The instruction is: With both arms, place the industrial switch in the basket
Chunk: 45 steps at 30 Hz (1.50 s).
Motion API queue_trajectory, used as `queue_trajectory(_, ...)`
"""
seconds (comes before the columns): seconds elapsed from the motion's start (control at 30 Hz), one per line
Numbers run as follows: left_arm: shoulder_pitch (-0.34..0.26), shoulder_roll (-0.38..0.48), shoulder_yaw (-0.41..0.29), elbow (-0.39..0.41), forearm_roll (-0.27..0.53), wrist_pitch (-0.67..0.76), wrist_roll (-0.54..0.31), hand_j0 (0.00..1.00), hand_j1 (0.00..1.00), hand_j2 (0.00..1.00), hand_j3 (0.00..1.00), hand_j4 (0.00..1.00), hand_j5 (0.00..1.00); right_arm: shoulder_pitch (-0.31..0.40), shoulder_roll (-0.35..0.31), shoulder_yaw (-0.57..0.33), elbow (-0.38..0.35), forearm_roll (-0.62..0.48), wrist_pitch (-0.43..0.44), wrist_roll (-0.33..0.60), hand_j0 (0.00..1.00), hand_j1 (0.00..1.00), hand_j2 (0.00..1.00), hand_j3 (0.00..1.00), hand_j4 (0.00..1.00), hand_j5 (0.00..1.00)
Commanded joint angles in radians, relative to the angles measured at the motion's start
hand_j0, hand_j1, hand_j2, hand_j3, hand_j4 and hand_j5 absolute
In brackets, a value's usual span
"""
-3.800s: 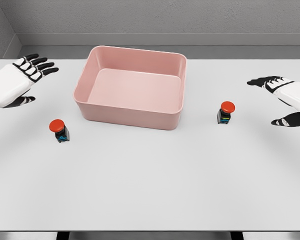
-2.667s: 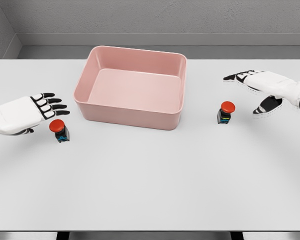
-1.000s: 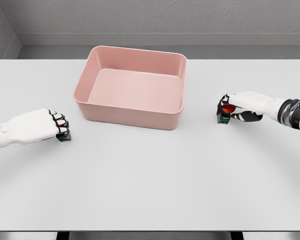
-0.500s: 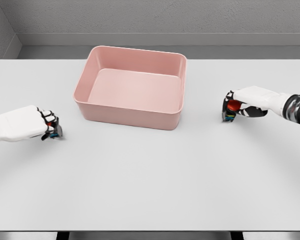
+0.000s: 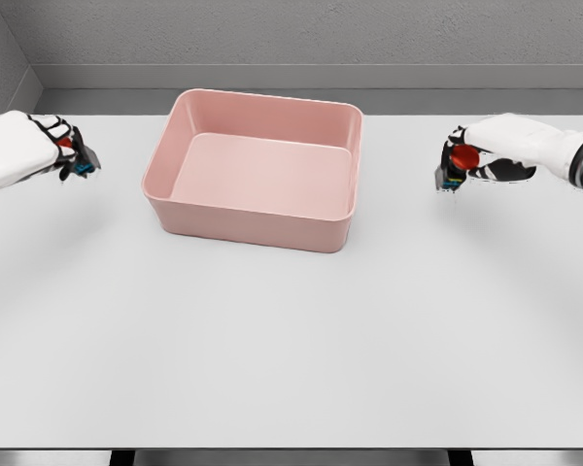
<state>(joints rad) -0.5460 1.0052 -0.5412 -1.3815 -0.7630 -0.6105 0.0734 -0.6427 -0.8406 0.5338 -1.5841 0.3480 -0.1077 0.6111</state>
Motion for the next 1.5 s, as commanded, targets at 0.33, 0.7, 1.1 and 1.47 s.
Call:
queue_trajectory(0.33, -0.072, -0.189, -0.006, 0.019, 0.042, 0.000, 0.000, 0.19, 0.19, 0.19, 0.19, 0.19, 0.19, -0.074, 0.052, 0.005, -0.005, 0.000, -0.001, 0.000, 0.51, 0.51, 0.51, 0.51, 0.51, 0.51)
queue_trajectory(0.7, -0.120, -0.381, -0.063, 0.056, -0.053, 0.000, -0.007, 0.19, 0.19, 0.19, 0.19, 0.19, 0.19, -0.120, 0.140, 0.038, -0.028, 0.000, -0.009, 0.000, 0.52, 0.52, 0.52, 0.52, 0.52, 0.52)
queue_trajectory(1.1, -0.158, -0.482, -0.086, 0.205, -0.174, 0.000, -0.007, 0.21, 0.21, 0.21, 0.21, 0.21, 0.21, -0.222, 0.227, 0.167, -0.033, 0.000, -0.001, 0.000, 0.52, 0.52, 0.52, 0.52, 0.52, 0.52)
queue_trajectory(1.47, -0.175, -0.511, -0.085, 0.242, -0.194, 0.000, -0.009, 0.67, 0.67, 0.67, 0.67, 0.67, 0.67, -0.249, 0.258, 0.227, -0.001, 0.002, 0.053, 0.000, 0.52, 0.52, 0.52, 0.52, 0.52, 0.52)
